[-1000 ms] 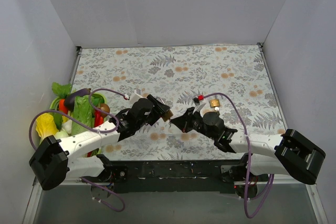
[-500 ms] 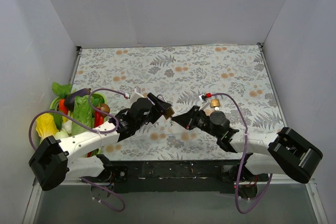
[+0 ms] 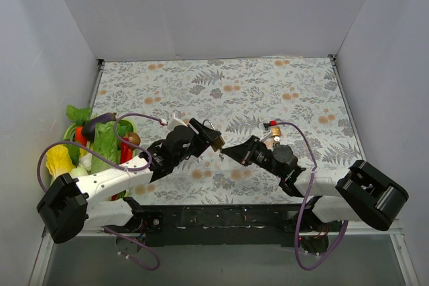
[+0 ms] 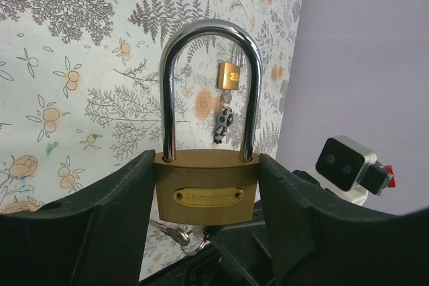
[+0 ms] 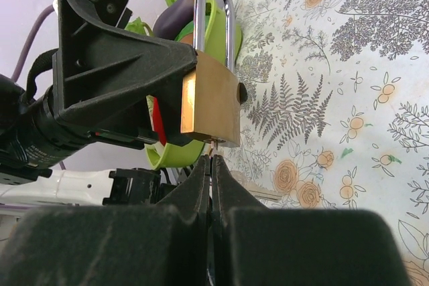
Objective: Unlock with the key
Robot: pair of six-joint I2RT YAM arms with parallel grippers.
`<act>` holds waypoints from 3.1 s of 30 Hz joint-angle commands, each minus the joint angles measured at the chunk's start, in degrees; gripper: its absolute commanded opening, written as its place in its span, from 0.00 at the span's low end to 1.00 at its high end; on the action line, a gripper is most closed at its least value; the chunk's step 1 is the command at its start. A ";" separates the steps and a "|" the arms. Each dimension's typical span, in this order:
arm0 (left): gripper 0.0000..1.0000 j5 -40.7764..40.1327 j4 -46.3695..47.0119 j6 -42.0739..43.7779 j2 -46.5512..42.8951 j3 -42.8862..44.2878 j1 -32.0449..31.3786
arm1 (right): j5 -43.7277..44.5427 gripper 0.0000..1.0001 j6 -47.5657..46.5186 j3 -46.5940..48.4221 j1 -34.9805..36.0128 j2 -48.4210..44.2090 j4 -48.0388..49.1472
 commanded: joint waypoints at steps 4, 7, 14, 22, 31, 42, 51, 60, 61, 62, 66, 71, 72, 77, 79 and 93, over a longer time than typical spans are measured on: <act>0.00 1.49 12.97 -13.38 -3.31 -0.74 -0.49 | 1.91 0.01 4.18 -1.86 -0.11 -0.96 4.02; 0.00 1.76 15.52 -12.33 -3.31 -1.09 -0.49 | 2.35 0.01 5.85 -2.47 -0.11 -1.05 4.89; 0.00 3.25 21.85 -8.20 -4.01 -1.45 -0.49 | 2.70 0.01 9.80 -3.62 -0.11 -1.49 7.18; 0.00 6.41 30.90 -4.68 -4.36 -2.76 -0.49 | 2.70 0.01 12.70 -4.32 -0.11 -1.40 9.12; 0.00 8.44 32.69 -2.22 -3.75 -1.72 -0.49 | 3.32 0.01 12.71 -4.33 -0.11 -2.63 8.16; 0.00 0.01 7.92 -5.20 -4.37 5.48 -0.49 | 8.84 0.20 -8.37 3.58 0.15 -17.81 -20.92; 0.00 -1.23 -1.34 -9.60 -2.43 8.04 -0.49 | 9.47 0.57 -19.63 6.14 1.12 -23.81 -29.03; 0.00 -0.79 -4.42 -10.92 -1.73 8.22 -0.49 | 10.79 0.72 -26.23 9.21 4.90 -23.11 -29.29; 0.00 -0.70 -4.59 -11.00 -1.64 8.31 -0.49 | 10.70 0.72 -26.75 9.82 4.90 -22.67 -29.29; 0.00 -0.44 -4.59 -11.09 -1.38 8.31 -0.49 | 10.62 0.72 -26.93 10.09 4.90 -22.41 -28.77; 0.00 0.35 -4.59 -11.44 -0.67 8.57 -0.49 | 10.18 0.70 -27.37 11.15 4.99 -19.43 -26.13; 0.00 0.70 -4.42 -11.62 -0.23 8.92 -0.40 | 10.09 0.67 -28.42 13.78 4.99 -15.12 -25.69; 0.00 0.79 -4.51 -11.62 -0.23 8.92 -0.49 | 10.00 0.66 -28.69 14.05 4.99 -14.07 -24.73; 0.00 0.62 -4.33 -12.06 -0.58 8.66 -0.49 | 10.00 0.64 -29.39 15.28 4.99 -11.07 -23.76; 0.00 0.62 -4.33 -12.15 -0.58 8.57 -0.49 | 9.74 0.63 -29.13 15.10 4.90 -9.75 -22.18; 0.00 1.76 -2.40 -14.52 -0.23 7.52 -0.49 | 11.76 0.44 -28.69 14.58 4.99 -4.48 -16.64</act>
